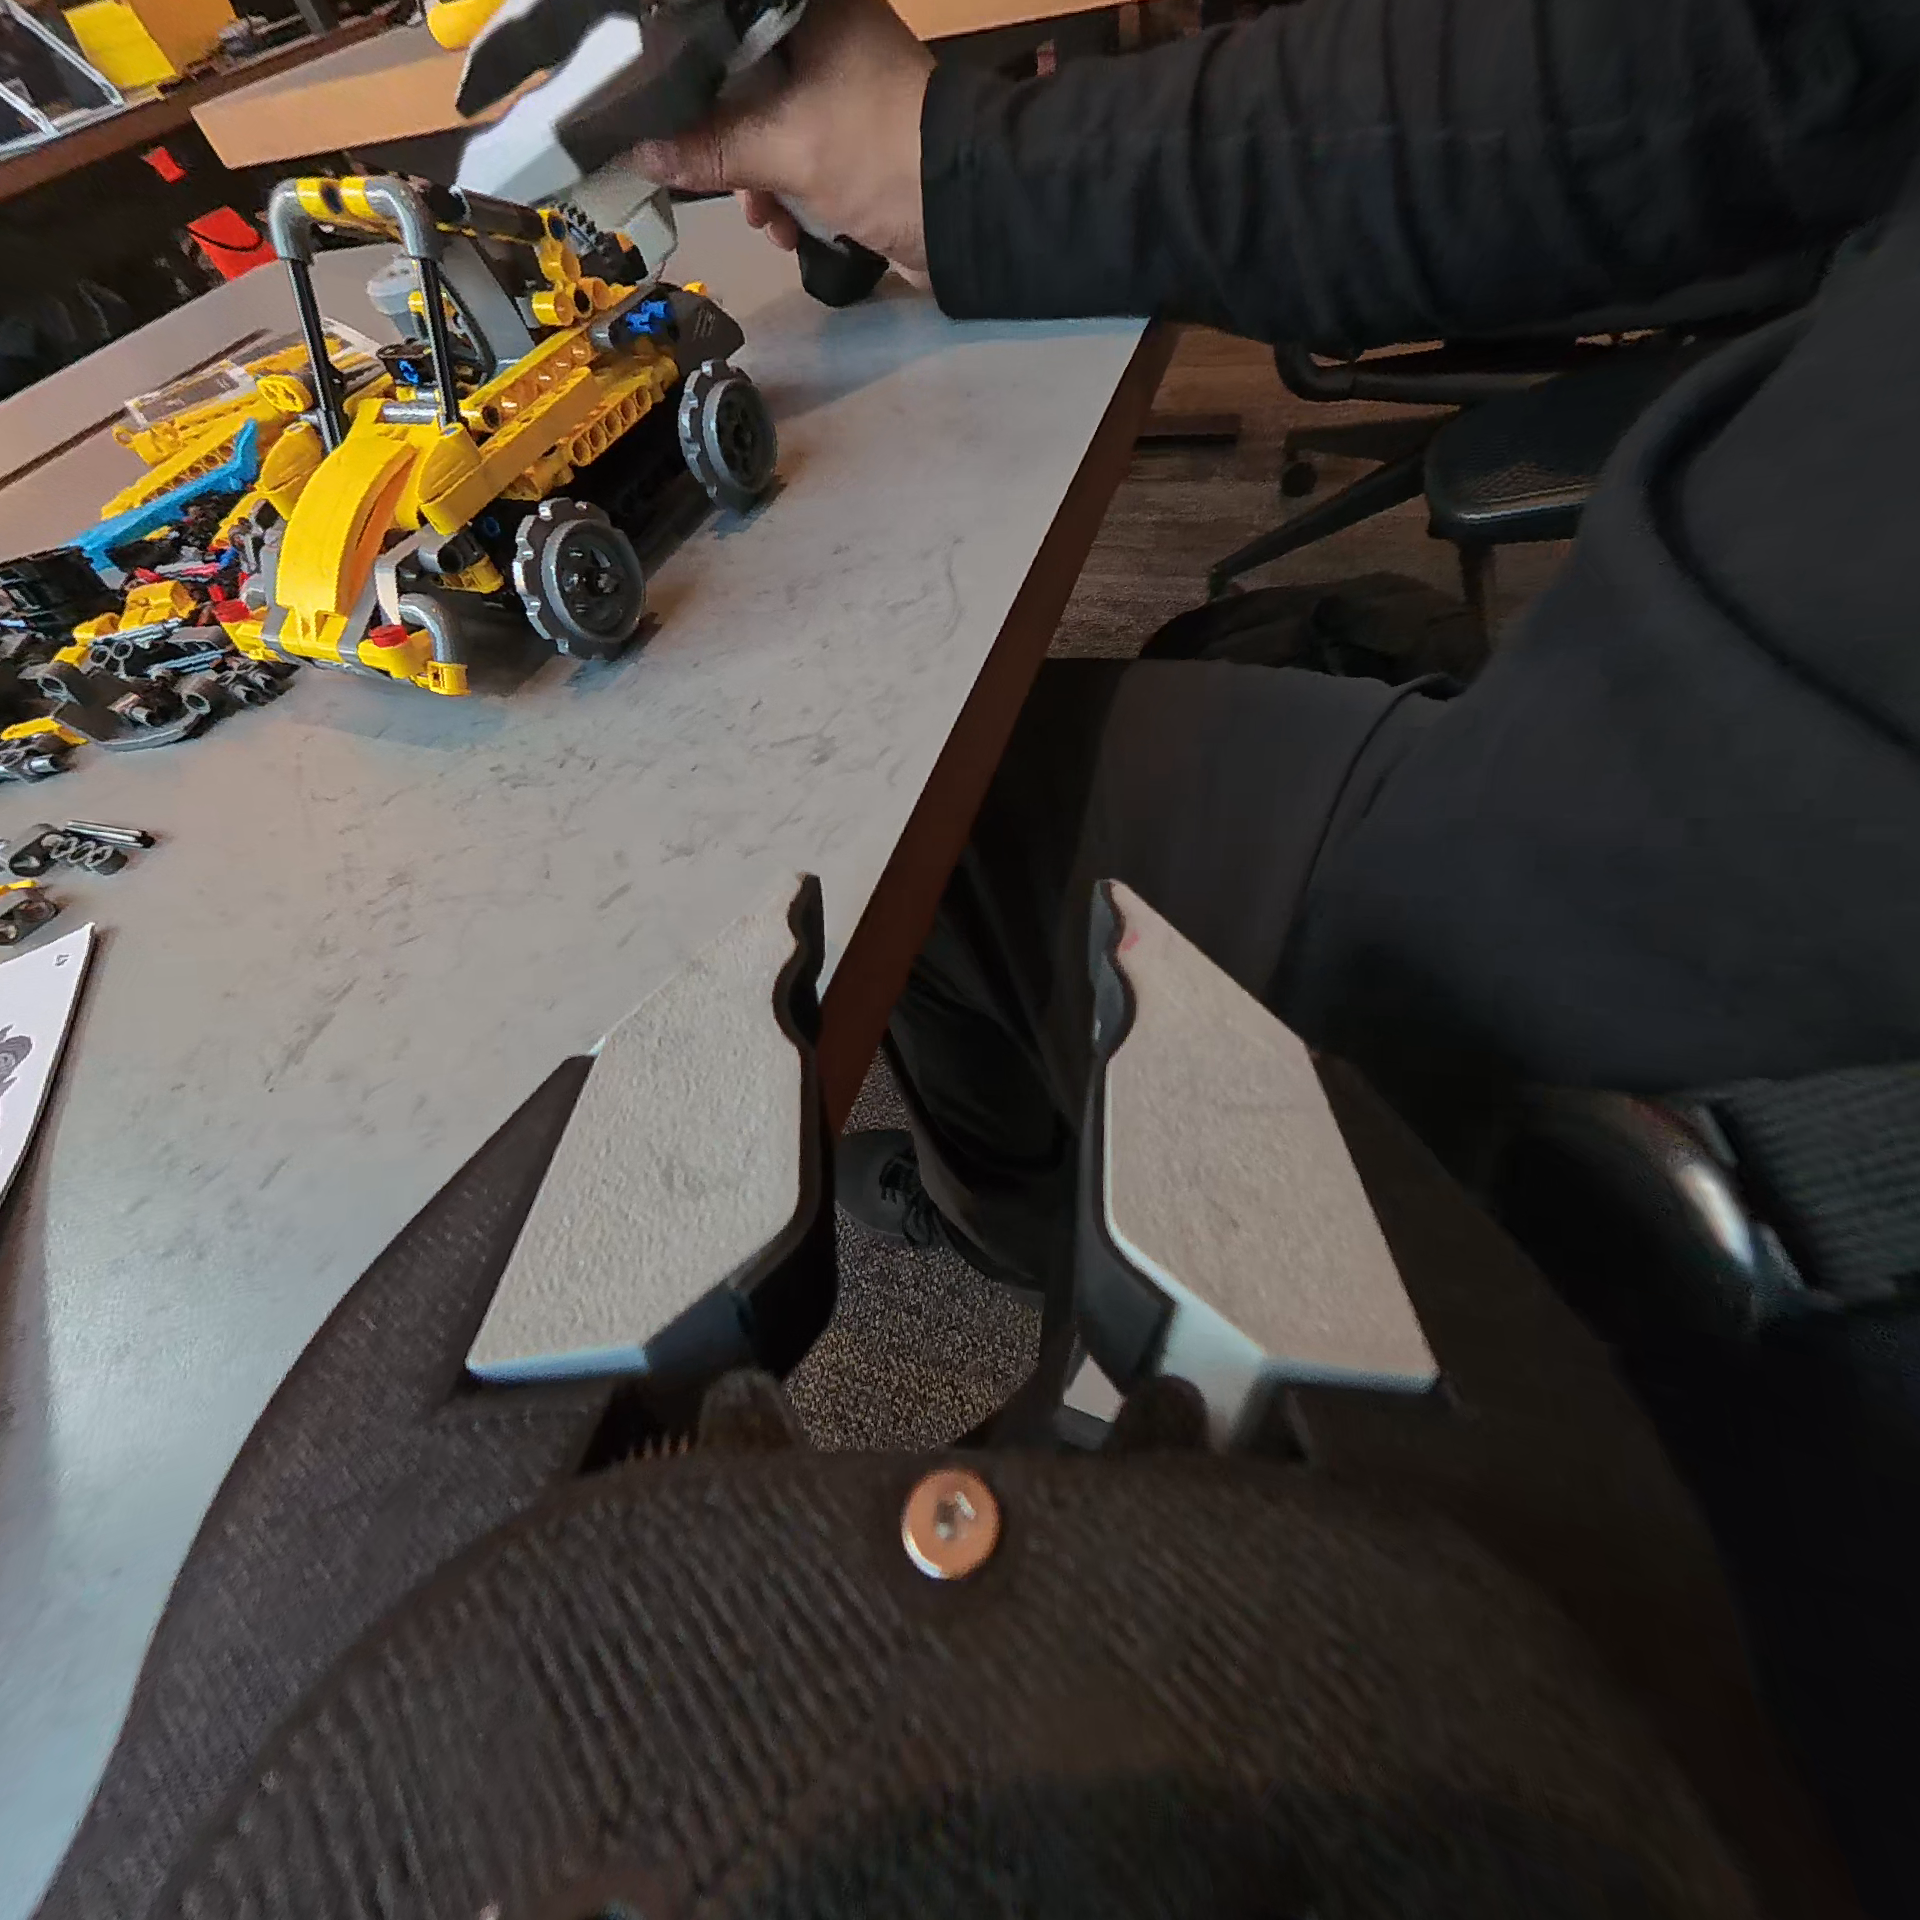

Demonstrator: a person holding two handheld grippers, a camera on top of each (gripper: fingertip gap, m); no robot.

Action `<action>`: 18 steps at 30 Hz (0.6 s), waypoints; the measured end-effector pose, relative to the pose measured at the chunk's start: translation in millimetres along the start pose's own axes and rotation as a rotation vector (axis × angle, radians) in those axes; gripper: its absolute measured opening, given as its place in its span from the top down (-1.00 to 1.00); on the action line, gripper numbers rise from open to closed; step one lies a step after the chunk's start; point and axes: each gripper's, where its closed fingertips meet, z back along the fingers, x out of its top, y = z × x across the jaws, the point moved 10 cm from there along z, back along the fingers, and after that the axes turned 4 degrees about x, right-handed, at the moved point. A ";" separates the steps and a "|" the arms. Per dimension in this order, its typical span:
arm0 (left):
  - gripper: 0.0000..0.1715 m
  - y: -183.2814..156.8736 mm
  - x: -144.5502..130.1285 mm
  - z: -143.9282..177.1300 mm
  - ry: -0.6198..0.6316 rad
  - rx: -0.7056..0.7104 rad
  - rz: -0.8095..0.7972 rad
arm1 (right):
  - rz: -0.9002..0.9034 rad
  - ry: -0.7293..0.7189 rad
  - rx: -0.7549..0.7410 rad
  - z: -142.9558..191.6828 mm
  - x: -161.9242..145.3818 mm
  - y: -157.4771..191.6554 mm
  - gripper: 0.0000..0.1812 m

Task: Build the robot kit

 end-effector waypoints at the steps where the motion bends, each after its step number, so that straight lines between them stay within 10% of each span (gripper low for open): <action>1: 0.46 -0.3 -0.2 -0.7 0.003 0.003 0.000 | -0.003 -0.007 0.009 1.4 0.0 -0.2 0.61; 18: 0.55 -1.0 -9.3 -3.3 0.013 0.006 0.025 | 0.060 -0.010 -0.039 3.6 -1.0 2.3 0.92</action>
